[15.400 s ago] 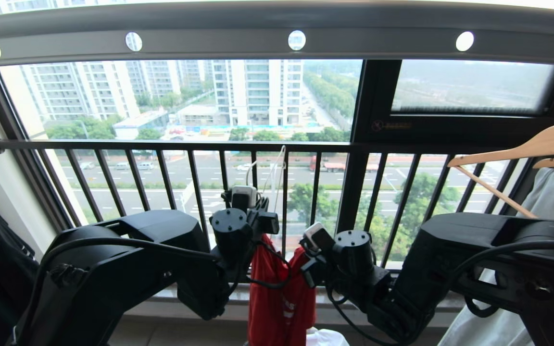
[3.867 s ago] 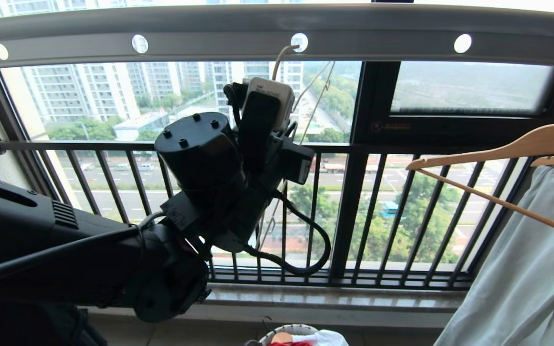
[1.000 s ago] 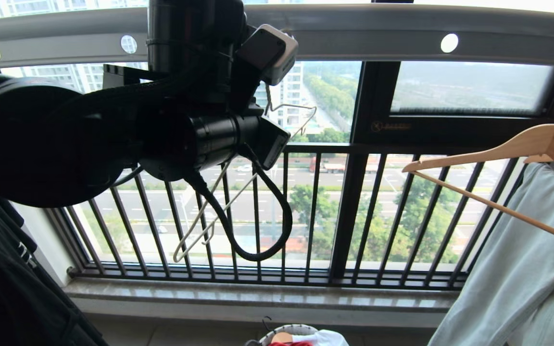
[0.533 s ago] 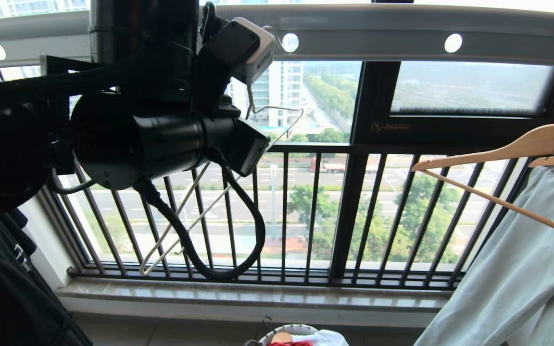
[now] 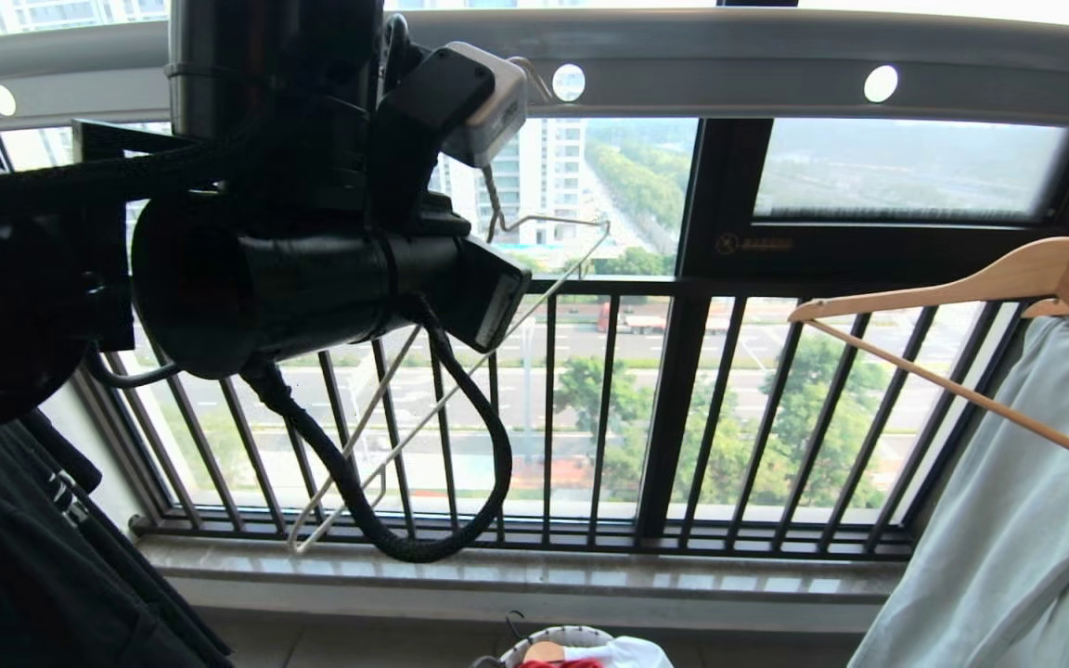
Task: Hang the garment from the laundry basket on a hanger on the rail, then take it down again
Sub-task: Hang the clothes rack on the clothesline
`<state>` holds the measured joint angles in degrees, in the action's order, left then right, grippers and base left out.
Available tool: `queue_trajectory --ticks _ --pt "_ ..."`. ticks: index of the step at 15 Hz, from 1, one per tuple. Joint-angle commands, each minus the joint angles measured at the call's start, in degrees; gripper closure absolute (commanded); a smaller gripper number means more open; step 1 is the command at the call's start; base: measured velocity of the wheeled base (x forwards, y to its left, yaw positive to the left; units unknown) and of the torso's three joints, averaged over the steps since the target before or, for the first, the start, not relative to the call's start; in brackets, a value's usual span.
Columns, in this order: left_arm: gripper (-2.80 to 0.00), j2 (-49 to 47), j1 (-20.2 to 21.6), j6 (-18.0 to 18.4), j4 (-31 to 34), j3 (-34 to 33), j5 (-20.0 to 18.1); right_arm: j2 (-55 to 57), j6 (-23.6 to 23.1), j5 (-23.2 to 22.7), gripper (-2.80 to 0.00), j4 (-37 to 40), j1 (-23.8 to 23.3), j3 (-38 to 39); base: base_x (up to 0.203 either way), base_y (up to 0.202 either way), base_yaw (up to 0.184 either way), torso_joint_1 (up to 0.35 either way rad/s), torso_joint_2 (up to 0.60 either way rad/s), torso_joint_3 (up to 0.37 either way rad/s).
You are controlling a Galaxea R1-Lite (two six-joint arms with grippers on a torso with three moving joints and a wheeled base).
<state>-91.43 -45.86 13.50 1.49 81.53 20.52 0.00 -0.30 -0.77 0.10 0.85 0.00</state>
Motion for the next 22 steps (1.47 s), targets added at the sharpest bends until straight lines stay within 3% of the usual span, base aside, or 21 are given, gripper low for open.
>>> queue_trajectory --ticks 1,4,7,11,15,22 --pt "0.00 0.97 0.07 -2.21 0.12 -0.78 -3.06 0.09 -0.05 -0.02 0.00 0.00 0.03 0.00 0.000 0.000 0.000 0.000 0.00 0.000" --pt "0.00 2.67 1.36 -7.46 0.56 -1.59 -14.09 0.09 -0.05 -0.02 0.00 -0.01 0.03 0.00 0.000 0.000 0.000 0.000 0.00 0.000" --pt "0.00 2.40 3.76 -10.23 1.86 -0.99 -21.19 0.09 -0.05 -0.02 0.00 -0.01 0.03 0.00 0.000 0.000 0.000 0.000 0.00 0.000" --pt "0.00 0.93 3.13 -9.97 1.84 2.84 -21.10 0.09 -0.05 -0.02 0.00 0.01 0.03 0.00 0.000 0.000 0.000 0.000 0.00 0.000" --pt "0.00 -3.87 1.60 -9.81 1.61 6.52 -15.92 0.09 -0.05 -0.02 0.00 -0.01 0.03 0.00 0.000 0.000 0.000 0.000 0.00 0.000" --pt "0.00 -9.32 1.04 -8.27 1.59 11.54 -13.58 0.09 0.03 -0.02 0.00 -0.01 0.03 0.00 0.000 0.000 0.000 0.000 0.00 0.000"
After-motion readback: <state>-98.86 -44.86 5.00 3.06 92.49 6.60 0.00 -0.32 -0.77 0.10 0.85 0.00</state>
